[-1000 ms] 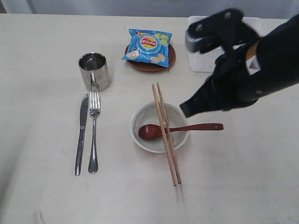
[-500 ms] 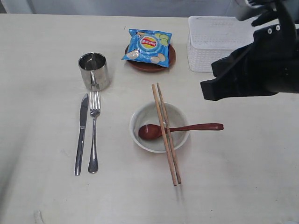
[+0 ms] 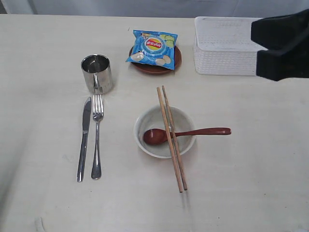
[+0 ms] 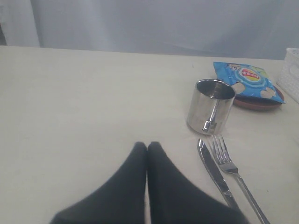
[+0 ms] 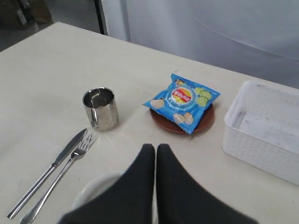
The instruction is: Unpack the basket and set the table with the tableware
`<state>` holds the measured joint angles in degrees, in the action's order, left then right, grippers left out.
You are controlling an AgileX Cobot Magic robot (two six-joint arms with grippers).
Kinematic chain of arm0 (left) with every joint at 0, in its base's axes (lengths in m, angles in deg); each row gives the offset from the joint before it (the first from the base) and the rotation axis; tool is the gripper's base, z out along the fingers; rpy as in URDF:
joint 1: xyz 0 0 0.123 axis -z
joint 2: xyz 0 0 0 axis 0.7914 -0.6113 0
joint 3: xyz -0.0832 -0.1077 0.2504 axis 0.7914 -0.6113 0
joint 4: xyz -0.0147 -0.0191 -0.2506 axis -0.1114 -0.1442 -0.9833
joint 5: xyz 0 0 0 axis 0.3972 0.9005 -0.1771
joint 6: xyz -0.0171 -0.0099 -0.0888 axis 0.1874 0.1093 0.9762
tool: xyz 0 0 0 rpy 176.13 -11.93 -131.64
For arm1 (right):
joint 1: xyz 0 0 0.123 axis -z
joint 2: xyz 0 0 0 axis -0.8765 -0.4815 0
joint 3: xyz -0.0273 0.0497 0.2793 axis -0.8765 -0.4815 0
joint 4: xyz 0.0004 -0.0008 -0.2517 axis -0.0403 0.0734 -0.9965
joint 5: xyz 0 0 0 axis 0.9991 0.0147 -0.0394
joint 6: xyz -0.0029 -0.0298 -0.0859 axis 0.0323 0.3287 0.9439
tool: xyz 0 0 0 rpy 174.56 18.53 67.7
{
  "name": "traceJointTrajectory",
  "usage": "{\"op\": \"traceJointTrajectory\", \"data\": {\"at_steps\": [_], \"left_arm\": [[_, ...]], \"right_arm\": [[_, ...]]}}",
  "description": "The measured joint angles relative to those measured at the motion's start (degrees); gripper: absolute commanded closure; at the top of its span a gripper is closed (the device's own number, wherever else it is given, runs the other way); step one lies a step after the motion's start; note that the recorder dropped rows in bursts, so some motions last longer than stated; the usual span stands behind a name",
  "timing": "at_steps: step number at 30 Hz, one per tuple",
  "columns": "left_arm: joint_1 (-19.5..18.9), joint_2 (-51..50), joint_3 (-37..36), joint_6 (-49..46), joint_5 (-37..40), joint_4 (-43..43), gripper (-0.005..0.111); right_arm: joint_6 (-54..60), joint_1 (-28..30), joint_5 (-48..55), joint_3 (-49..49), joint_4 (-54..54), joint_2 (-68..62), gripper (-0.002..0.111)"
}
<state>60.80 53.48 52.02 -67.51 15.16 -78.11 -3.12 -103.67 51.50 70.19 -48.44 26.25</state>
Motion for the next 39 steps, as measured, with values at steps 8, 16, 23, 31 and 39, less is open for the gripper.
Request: {"op": "traceJointTrajectory", "data": {"at_steps": [8,16,23,31,39], "left_arm": [[0.0,0.0,0.0,0.0,0.0,0.0,0.107],[0.0,0.0,0.0,0.0,0.0,0.0,0.107],[0.0,0.0,0.0,0.0,0.0,0.0,0.107],[0.0,0.0,0.0,0.0,0.0,0.0,0.107],[0.0,0.0,0.0,0.0,0.0,0.0,0.107]], "right_arm": [[-4.13,0.0,8.42,-0.33,-0.97,0.0,0.106],[-15.58,0.0,9.32,-0.33,-16.07,2.32,0.106],[-19.46,0.0,8.12,-0.33,-19.18,5.87,0.106],[-19.83,0.0,7.86,-0.33,-19.18,7.29,0.106],[-14.27,1.11,7.98,-0.55,-26.89,8.44,0.106]]}}
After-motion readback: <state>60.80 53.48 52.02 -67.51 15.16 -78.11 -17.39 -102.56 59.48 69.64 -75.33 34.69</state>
